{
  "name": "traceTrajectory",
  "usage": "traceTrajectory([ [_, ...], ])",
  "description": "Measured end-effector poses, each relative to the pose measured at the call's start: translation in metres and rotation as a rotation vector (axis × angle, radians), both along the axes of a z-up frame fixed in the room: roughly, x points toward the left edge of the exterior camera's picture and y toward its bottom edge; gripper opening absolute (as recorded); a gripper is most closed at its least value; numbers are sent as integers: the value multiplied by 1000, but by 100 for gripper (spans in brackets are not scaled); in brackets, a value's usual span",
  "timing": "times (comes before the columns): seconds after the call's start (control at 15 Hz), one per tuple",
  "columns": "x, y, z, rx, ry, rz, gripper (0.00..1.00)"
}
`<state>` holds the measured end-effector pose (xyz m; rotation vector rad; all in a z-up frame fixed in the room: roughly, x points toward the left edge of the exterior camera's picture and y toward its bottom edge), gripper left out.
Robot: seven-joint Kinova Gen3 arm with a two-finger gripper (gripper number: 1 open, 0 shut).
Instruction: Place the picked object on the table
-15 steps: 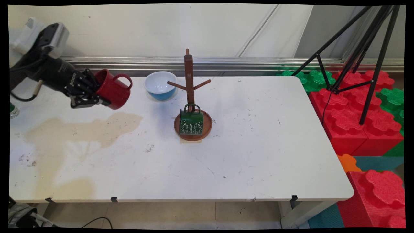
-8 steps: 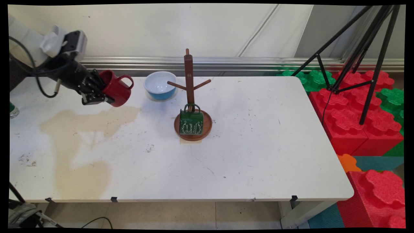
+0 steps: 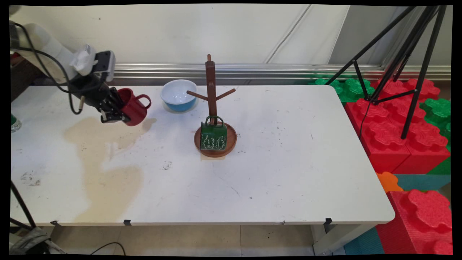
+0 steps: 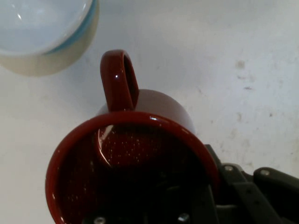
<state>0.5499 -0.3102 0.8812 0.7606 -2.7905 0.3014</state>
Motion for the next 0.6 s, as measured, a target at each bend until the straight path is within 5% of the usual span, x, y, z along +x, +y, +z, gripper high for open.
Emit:
traceTrajectory([
  [0.6, -2, -23, -31, 70, -68, 18, 0],
])
